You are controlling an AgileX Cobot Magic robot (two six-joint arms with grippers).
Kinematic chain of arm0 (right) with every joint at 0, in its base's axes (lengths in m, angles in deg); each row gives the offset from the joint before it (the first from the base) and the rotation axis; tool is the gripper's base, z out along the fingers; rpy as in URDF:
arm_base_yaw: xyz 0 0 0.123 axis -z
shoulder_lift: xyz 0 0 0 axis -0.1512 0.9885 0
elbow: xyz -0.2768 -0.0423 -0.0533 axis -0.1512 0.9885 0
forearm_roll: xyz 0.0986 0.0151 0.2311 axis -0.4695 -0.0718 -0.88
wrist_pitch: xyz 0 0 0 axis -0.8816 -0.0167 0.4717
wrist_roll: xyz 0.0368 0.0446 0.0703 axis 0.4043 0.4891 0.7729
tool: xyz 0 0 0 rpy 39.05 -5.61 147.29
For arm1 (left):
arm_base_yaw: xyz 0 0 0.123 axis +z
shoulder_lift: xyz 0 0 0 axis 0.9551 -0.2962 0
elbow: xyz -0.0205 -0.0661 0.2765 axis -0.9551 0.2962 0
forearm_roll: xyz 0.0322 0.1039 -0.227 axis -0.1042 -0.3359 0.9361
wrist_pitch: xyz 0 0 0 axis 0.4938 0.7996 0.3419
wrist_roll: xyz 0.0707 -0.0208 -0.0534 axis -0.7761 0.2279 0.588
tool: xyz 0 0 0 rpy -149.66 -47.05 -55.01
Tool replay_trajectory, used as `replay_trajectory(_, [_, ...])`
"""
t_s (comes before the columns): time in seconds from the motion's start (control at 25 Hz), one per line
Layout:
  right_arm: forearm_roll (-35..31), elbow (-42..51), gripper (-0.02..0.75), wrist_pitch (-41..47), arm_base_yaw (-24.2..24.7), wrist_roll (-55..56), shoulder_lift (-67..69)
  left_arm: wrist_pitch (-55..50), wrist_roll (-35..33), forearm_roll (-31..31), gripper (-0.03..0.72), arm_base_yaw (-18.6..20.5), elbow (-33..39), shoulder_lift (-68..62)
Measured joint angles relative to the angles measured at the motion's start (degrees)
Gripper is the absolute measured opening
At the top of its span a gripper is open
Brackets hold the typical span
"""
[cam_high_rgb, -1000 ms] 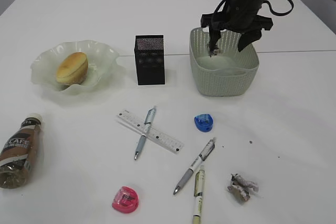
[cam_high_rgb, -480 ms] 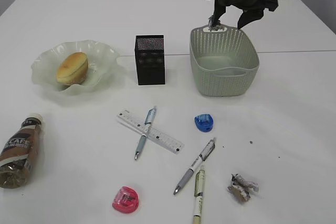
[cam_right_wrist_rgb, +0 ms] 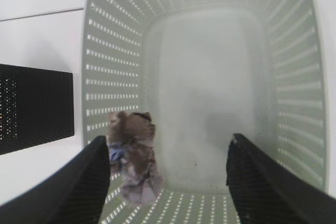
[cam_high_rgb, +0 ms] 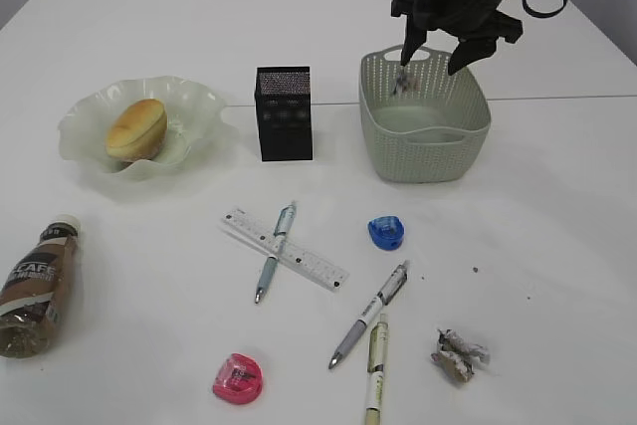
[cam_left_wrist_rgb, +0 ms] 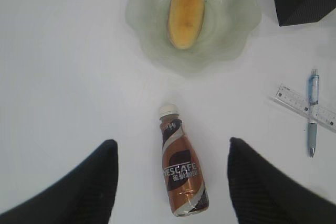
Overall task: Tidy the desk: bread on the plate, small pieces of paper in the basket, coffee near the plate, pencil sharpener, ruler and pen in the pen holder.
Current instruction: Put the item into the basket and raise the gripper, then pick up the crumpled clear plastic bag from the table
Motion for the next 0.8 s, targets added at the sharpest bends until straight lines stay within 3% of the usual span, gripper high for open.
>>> replay_trajectory(0.2, [0.62, 0.0, 0.543, 0.0, 0.26, 0.19, 0.56, 0.0, 0.0, -0.08, 0.475, 0.0, 0.0, -0.41])
replay_trajectory(0.8, [-2.79, -1.73, 0.544, 0.12, 0.34, -6.11, -2.04, 0.0, 0.0, -0.22, 0.475, 0.0, 0.0, -0.83])
